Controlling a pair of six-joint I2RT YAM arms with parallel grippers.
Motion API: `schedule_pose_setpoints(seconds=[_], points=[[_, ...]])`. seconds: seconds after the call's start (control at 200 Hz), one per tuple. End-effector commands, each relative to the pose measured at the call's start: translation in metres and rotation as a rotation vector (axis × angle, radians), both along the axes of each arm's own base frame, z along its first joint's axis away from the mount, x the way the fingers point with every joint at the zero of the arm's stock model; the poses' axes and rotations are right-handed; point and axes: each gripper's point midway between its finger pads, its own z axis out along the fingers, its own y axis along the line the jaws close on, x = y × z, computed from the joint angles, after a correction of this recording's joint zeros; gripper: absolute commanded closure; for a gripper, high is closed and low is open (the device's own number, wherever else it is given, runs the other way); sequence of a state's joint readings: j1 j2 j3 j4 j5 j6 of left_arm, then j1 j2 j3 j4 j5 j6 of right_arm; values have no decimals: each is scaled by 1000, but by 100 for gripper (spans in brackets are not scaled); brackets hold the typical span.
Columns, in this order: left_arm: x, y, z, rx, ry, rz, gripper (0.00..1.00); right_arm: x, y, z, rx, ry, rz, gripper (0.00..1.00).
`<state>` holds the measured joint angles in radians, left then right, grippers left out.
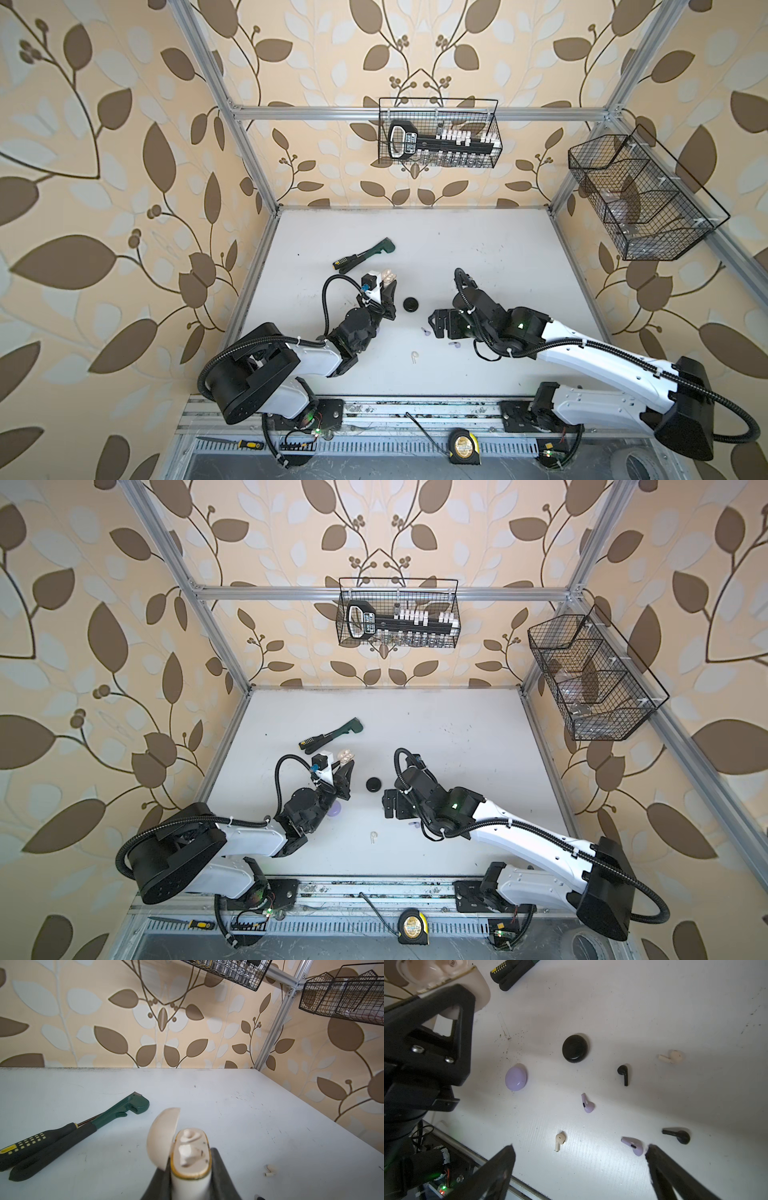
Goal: Insert the wireless bluetooth earbuds into the charging case
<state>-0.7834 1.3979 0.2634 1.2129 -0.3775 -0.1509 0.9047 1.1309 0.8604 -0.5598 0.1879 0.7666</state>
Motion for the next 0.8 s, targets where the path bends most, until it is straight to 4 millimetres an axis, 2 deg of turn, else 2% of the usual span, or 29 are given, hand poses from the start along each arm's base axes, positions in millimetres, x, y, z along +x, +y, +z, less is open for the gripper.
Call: schedule_pose_setpoints(seconds=[0.0,0.085,0.285,0.37,0.525,0.795], points=[[3,6,16,-22,-53,26,100,-5,1,2,-12,26,90,0],[3,7,16,-24,-53,27,100,-10,-4,-14,-8,121,87,0],[3,11,16,-21,-53,50,100,-16,13,-24,-147,93,113,0],[5,18,12,-18,-39,88,100,-20,25,-30,-211,95,121,10],[7,25,7,-24,-23,130,100,-28,49,-50,-262,124,168,21],[6,26,9,-25,-18,134,100,-31,67,-78,-317,161,197,30]])
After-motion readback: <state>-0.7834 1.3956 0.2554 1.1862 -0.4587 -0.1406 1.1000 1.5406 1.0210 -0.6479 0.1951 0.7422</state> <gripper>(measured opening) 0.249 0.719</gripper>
